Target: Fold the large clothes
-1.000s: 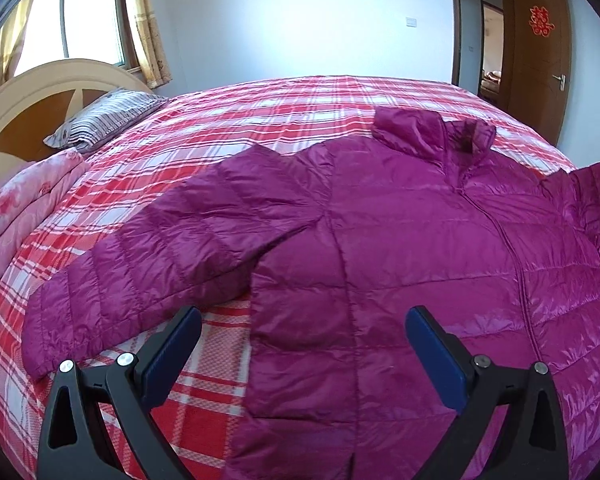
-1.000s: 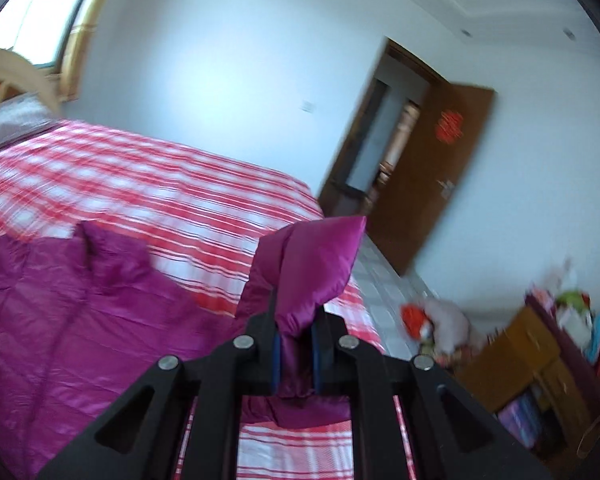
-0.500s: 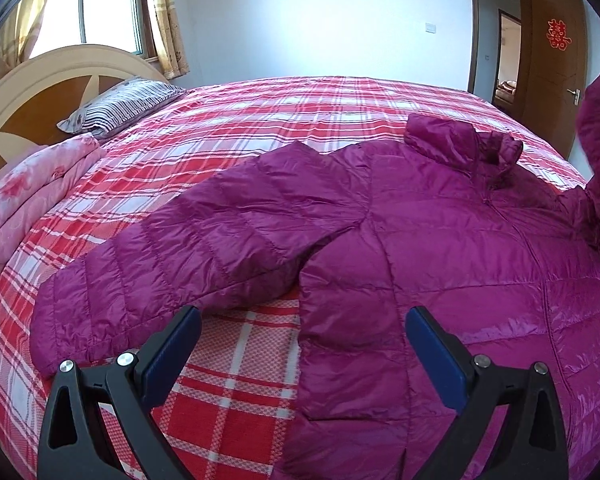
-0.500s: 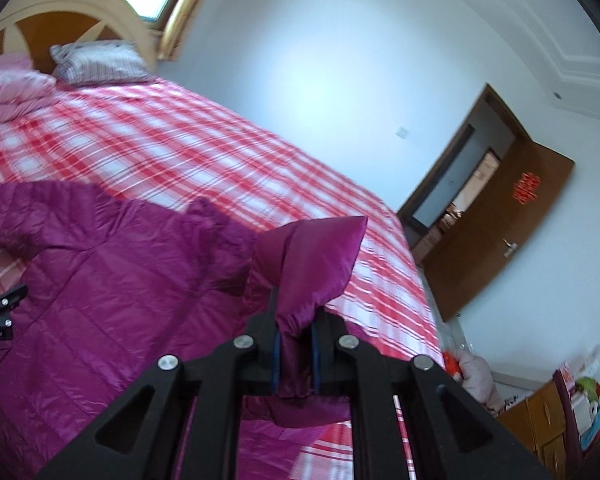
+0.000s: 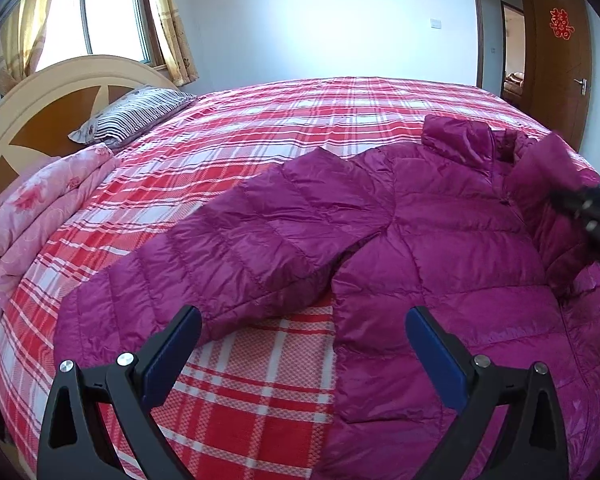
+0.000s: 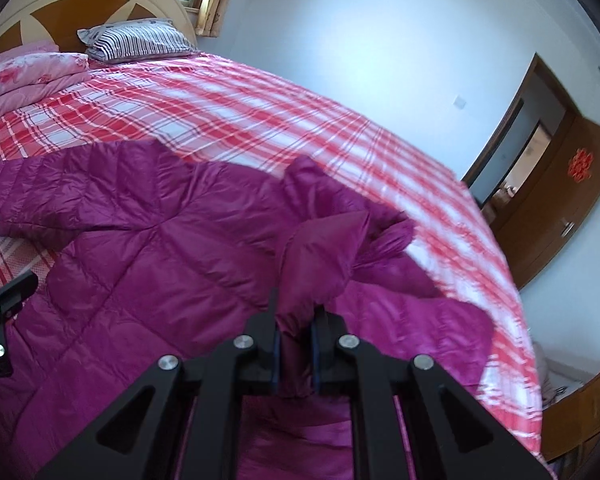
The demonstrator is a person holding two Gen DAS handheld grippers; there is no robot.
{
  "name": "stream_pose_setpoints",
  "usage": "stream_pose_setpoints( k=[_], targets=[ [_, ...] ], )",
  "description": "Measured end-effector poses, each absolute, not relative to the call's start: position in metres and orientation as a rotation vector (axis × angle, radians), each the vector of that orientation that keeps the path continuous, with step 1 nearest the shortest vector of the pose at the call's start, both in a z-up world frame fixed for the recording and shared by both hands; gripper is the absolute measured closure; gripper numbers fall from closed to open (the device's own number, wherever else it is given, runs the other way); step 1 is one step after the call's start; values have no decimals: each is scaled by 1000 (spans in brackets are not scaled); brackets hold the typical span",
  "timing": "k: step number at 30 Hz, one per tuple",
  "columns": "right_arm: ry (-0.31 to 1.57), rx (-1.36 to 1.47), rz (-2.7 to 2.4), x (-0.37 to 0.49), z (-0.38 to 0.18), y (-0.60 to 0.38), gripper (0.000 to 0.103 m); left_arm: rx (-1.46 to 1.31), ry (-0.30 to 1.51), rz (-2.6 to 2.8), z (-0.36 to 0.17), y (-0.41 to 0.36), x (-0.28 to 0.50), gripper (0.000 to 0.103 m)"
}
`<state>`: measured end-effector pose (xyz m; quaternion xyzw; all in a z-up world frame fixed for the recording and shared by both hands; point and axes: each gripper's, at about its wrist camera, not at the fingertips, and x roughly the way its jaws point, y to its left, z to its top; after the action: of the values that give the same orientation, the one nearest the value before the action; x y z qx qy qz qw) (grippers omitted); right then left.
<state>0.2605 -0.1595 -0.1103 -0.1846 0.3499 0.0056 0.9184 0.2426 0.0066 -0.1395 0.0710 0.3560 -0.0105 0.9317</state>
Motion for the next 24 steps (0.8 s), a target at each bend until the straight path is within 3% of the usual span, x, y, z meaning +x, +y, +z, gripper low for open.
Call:
stream_pose_setpoints(
  k=[4, 6, 7, 16, 18, 19, 24],
  targets=[
    [735, -344, 58, 264, -123, -148, 79, 156, 722, -16, -135, 5, 243, 1],
    [747, -270, 143, 264, -125, -144, 33, 173, 717, -16, -131, 3, 242, 1],
    [736, -240, 171, 260, -122, -144, 27, 183, 711, -14, -129, 2, 242, 1],
    [557, 6, 130, 213, -81, -234, 27, 251, 649, -70, -89, -23, 242, 1],
    [554, 31, 20, 216, -81, -266, 48, 266, 645, -122, -84, -45, 243, 1],
    [567, 49, -23, 219, -83, -281, 52, 272, 641, -147, -82, -58, 245, 1],
    [563, 173, -189, 240, -99, -350, 52, 310, 634, -184, -95, -118, 269, 1]
  ],
)
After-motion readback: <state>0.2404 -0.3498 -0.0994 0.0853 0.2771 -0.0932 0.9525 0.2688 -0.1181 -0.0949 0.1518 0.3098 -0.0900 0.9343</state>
